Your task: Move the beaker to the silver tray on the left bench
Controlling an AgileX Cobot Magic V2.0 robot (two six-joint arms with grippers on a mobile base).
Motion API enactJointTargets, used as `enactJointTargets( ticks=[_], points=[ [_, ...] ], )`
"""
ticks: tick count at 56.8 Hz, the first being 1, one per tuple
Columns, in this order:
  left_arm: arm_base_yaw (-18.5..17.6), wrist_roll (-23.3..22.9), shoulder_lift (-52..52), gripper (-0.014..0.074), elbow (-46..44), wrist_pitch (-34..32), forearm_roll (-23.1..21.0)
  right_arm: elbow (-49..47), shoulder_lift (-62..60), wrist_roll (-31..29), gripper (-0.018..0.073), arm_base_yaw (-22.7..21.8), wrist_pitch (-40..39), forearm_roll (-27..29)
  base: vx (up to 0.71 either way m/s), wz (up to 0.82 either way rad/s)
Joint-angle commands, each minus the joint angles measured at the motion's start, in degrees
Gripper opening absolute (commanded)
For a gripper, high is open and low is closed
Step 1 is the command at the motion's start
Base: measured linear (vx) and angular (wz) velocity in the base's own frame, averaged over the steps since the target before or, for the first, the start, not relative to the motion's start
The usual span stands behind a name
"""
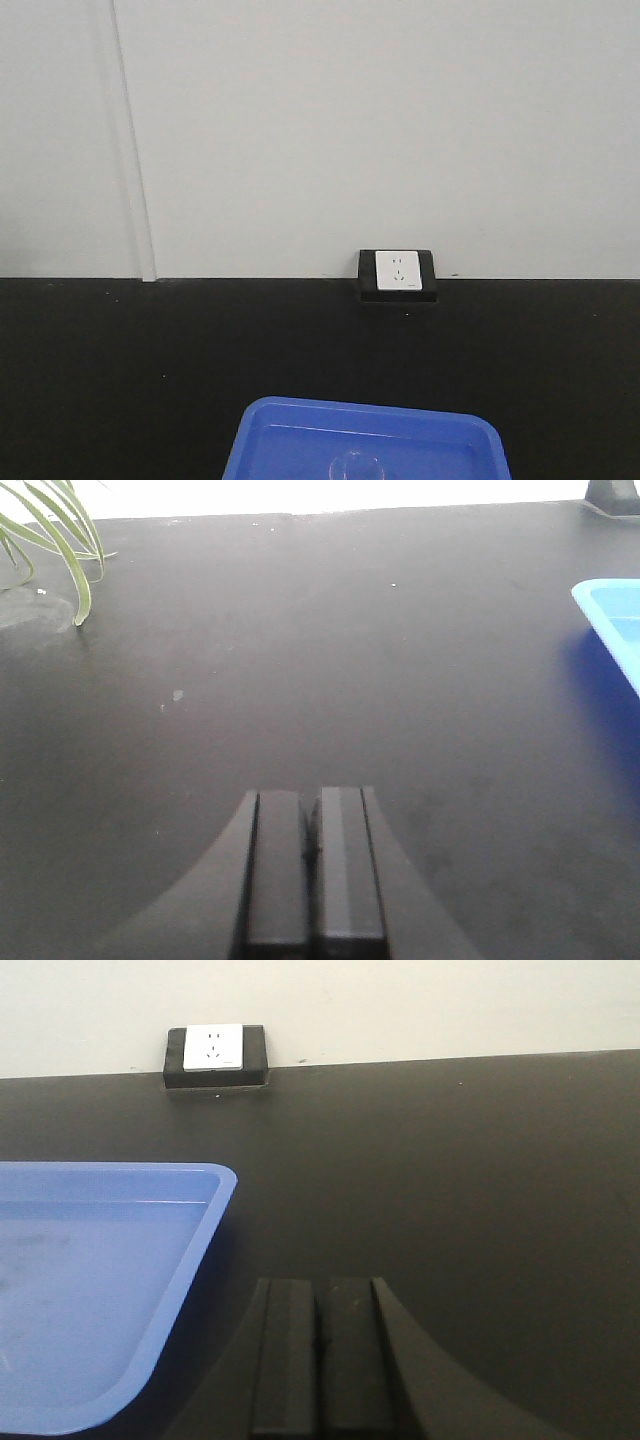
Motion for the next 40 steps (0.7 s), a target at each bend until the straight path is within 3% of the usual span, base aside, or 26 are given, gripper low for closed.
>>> enactJointTargets(
  ticks=[1,26,31,40],
  points=[
    [-0.36,-0.18,-0.94,0.0001,1.59,-4.41,-0.09,0.65,-1.00,-0.48,-0.0008,-0.33,-5.69,-0.62,0.00,0.00],
    [-0.36,-0.18,-0.94,0.0001,1.59,-4.41,-0.09,0.65,-1.00,-0.48,-0.0008,-0.33,-7.68,-0.62,0.00,0.00],
    [-0.36,-0.18,-0.94,0.0001,1.59,-4.41,-0.09,0.65,-1.00,-0.48,-0.0008,-0.33,-10.40,-0.24,0.00,0.00],
    [-0.36,-0.18,-0.94,0.0001,1.59,-4.41,-0.09,0.11,-1.00,-0.02,-0.0008,-0.33,-22.07,0.44,0.00,0.00]
  ],
)
